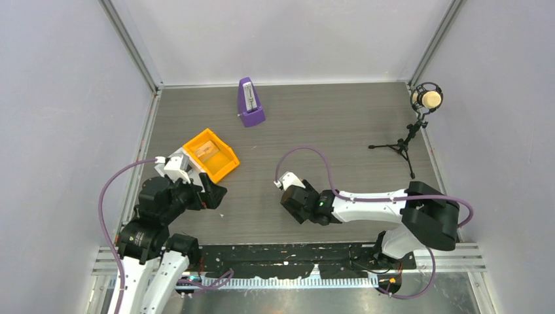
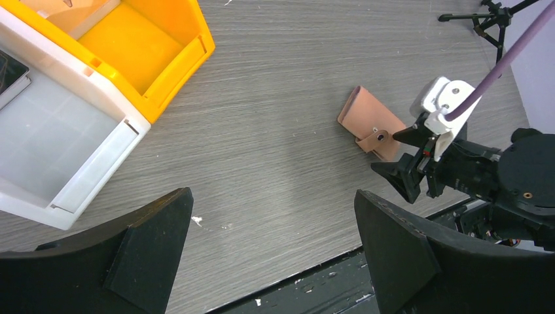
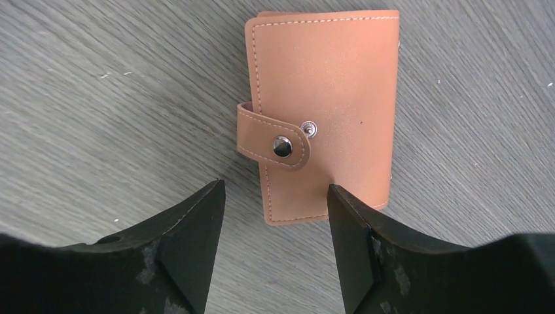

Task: Take the credit cards out of the card holder
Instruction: Open the card holder at the center of the board.

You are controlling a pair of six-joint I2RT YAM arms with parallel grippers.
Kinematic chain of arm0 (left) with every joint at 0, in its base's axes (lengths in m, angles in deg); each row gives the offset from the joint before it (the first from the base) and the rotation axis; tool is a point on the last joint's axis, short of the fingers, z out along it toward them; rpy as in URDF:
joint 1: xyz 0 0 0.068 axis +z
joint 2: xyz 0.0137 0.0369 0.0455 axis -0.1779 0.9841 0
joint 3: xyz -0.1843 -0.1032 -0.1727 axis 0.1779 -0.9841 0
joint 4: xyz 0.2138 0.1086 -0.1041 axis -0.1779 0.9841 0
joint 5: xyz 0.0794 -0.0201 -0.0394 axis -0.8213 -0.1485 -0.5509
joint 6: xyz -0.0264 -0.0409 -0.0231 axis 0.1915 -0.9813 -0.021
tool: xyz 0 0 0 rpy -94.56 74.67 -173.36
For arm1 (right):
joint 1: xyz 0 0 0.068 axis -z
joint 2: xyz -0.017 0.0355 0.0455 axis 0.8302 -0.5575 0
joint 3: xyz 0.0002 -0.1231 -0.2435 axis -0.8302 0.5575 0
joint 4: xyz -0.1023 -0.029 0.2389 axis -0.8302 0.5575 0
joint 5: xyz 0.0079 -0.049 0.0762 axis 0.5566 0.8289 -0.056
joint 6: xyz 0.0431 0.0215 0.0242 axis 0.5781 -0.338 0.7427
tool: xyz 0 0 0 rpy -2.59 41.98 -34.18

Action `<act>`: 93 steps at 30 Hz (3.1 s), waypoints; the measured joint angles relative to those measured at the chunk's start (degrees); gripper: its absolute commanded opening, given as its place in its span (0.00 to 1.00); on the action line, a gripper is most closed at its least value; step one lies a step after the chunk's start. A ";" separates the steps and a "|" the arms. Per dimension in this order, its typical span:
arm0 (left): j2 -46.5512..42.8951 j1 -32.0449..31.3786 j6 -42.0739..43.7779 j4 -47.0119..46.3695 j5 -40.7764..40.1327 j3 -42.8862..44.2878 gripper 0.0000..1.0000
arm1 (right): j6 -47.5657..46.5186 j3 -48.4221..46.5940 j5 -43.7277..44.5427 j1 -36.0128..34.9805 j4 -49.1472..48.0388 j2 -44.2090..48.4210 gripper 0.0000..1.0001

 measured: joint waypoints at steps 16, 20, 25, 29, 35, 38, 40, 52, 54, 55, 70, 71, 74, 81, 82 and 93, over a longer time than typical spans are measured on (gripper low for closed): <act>-1.01 0.00 0.00 -0.13 -0.31 -0.83 0.99 | 0.92 -3.21 3.93 -0.31 1.20 -4.55 0.06; -1.01 0.00 0.00 -0.11 -0.52 -0.83 0.99 | 1.51 -3.17 1.88 -0.24 0.90 -3.21 0.05; -0.98 0.00 -0.02 -0.09 -0.79 -0.83 0.99 | 3.61 -2.75 -2.03 -0.13 -0.59 -0.74 0.05; -0.81 0.00 -0.07 -0.09 -0.72 -0.83 0.98 | 4.87 -2.75 -4.31 -0.13 -0.81 0.24 0.05; 3.37 -0.02 -1.49 -0.09 1.14 -0.81 0.96 | 7.54 -2.75 -8.68 -0.13 -1.88 2.93 0.05; 6.47 -0.68 -2.99 -0.24 2.40 -0.81 0.95 | 8.90 -2.75 -10.14 -0.09 -2.21 4.87 0.05; 7.93 -1.66 -3.87 -0.70 2.45 -0.87 0.94 | 9.84 -2.75 -11.13 0.33 -2.45 6.23 0.05; 15.12 -16.33 -11.96 -11.80 0.42 -6.51 0.91 | 14.27 0.04 -14.99 3.98 -4.24 11.67 0.05; 18.25 -19.34 -13.46 -14.91 0.15 -7.76 0.90 | 14.53 0.28 -15.08 3.98 -4.15 11.72 0.05; 19.87 -20.70 -13.97 -16.15 -0.04 -8.02 0.90 | 14.62 0.35 -15.26 3.98 -4.17 11.72 0.05; 40.13 -32.79 -12.72 -37.03 -2.73 -7.98 0.73 | 17.33 3.19 -16.57 3.98 -6.43 14.29 0.05; 41.31 -33.35 -12.13 -37.81 -2.78 -7.93 0.72 | 17.51 3.19 -16.57 3.98 -6.45 14.29 0.05; 44.94 -34.80 -10.82 -40.33 -2.78 -7.76 0.71 | 17.92 3.23 -16.57 3.98 -6.64 14.32 0.05; 50.34 -35.89 -7.89 -42.69 -3.69 -5.03 0.58 | 18.23 3.37 -16.79 3.98 -6.95 14.34 0.05; 50.82 -35.93 -7.63 -43.06 -3.89 -4.70 0.55 | 18.27 3.41 -16.83 3.98 -7.04 14.34 0.05; 52.72 -36.46 -7.45 -45.24 -4.72 -4.72 0.35 | 19.06 5.33 -15.37 4.11 -6.69 17.42 0.05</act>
